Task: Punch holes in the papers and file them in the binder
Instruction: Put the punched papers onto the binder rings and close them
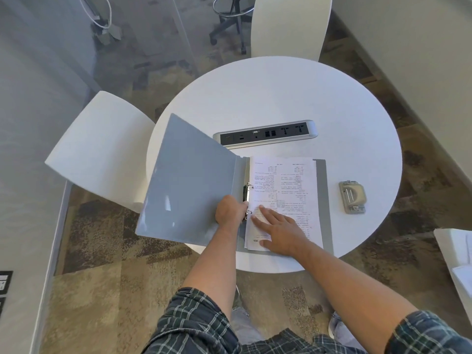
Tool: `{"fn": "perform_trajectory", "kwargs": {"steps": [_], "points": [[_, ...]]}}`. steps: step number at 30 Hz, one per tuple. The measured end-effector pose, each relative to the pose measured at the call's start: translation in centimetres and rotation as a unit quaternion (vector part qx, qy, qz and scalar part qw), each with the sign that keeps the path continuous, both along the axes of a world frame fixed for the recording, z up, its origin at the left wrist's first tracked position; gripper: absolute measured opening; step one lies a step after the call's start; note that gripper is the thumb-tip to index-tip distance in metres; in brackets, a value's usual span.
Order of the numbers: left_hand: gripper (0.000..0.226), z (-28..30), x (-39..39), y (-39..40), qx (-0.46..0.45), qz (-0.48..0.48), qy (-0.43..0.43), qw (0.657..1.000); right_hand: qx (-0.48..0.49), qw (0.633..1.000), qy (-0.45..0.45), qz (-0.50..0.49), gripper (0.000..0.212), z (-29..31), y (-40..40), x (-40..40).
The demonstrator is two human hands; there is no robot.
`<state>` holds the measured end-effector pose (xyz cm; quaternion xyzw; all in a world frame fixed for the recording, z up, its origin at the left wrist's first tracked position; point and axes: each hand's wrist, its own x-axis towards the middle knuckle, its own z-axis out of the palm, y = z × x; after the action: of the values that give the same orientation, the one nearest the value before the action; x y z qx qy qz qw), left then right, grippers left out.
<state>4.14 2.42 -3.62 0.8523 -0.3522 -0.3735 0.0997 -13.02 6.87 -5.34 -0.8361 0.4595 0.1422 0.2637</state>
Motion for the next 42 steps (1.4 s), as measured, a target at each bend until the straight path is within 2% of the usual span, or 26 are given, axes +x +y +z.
{"fn": "perform_trajectory", "kwargs": {"steps": [7, 12, 16, 23, 26, 31, 35, 39, 42], "points": [[0.020, 1.5, -0.2, -1.1, 0.042, -0.030, -0.004, 0.999, 0.003, 1.000, -0.010, -0.014, 0.078, -0.1, -0.2, 0.1], [0.008, 1.9, -0.5, -1.4, 0.050, -0.035, 0.000, 0.998, -0.081, 0.996, -0.035, -0.024, 0.070, 0.6, -0.9, 0.9], [0.012, 1.8, 0.0, -1.4, 0.039, -0.027, 0.006, 0.999, -0.103, 0.993, -0.047, -0.010, 0.065, 0.8, -2.8, 1.9], [0.030, 1.2, 1.3, -1.5, 0.033, -0.011, 0.026, 0.999, -0.070, 0.997, 0.009, 0.013, 0.066, 0.7, -4.8, 2.7], [0.012, 1.6, 1.0, -1.5, 0.006, -0.041, 0.030, 0.999, -0.055, 0.998, 0.016, 0.004, 0.068, 0.6, -4.6, 2.4], [0.009, 2.9, -0.7, -0.9, -0.045, -0.125, -0.016, 0.991, 0.016, 0.993, -0.066, -0.100, 0.064, 0.2, -4.9, 1.7], [0.020, 2.6, -1.1, -0.9, -0.071, -0.149, -0.019, 0.986, 0.067, 0.964, -0.159, -0.203, 0.079, 0.0, -5.1, 1.3], [0.018, 2.5, -0.2, -1.3, -0.064, -0.177, -0.015, 0.982, 0.035, 0.957, -0.203, -0.203, 0.079, -0.3, -4.5, 0.7], [0.014, 2.6, 0.0, -0.9, -0.054, -0.196, -0.021, 0.979, -0.031, 0.976, -0.157, -0.148, 0.075, -0.3, -3.9, 0.9]]}}
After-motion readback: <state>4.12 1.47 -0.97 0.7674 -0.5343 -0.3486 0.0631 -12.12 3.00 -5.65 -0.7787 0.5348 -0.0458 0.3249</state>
